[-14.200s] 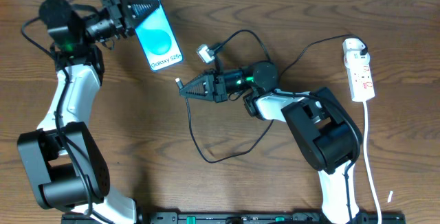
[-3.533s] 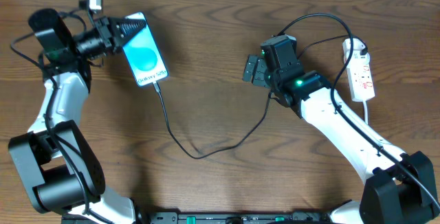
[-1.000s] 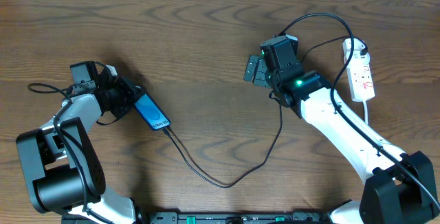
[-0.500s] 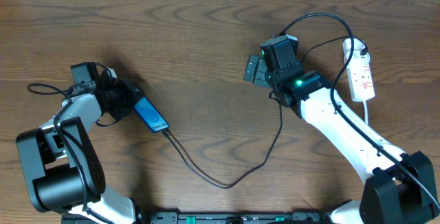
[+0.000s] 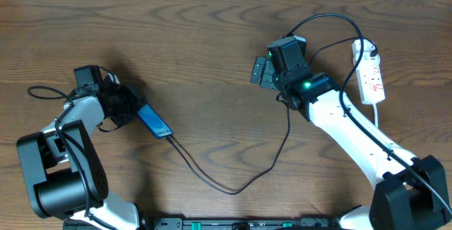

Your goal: Plug charger to phone and switch on socket

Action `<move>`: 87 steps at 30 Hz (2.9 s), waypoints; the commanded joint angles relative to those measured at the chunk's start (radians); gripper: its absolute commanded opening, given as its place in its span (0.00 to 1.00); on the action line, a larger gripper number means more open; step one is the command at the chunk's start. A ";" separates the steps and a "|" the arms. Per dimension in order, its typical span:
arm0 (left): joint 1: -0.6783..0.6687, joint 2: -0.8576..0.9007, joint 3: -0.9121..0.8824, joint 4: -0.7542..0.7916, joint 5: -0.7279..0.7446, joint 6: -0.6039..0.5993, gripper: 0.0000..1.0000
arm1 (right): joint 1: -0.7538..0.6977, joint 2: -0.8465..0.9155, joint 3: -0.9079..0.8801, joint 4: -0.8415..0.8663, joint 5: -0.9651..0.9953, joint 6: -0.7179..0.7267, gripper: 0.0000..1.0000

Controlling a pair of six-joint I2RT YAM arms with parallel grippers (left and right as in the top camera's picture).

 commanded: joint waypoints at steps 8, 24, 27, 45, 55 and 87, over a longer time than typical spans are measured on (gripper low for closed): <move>-0.002 0.013 -0.024 -0.014 -0.075 0.021 0.07 | -0.002 -0.010 0.006 -0.002 0.019 -0.008 0.99; -0.002 0.013 -0.024 -0.018 -0.075 0.021 0.29 | -0.002 -0.010 0.006 -0.002 0.019 -0.008 0.99; -0.002 0.013 -0.024 -0.018 -0.075 0.021 0.34 | -0.002 -0.010 0.006 -0.002 0.019 -0.008 0.99; -0.002 0.013 -0.024 -0.026 -0.075 0.021 0.46 | -0.002 -0.010 0.006 -0.002 0.019 -0.008 0.99; -0.002 0.013 -0.024 -0.026 -0.075 0.021 0.46 | -0.002 -0.010 0.006 -0.002 0.019 -0.008 0.99; -0.002 0.013 -0.024 -0.029 -0.075 0.021 0.64 | -0.002 -0.010 0.005 -0.003 0.019 -0.008 0.99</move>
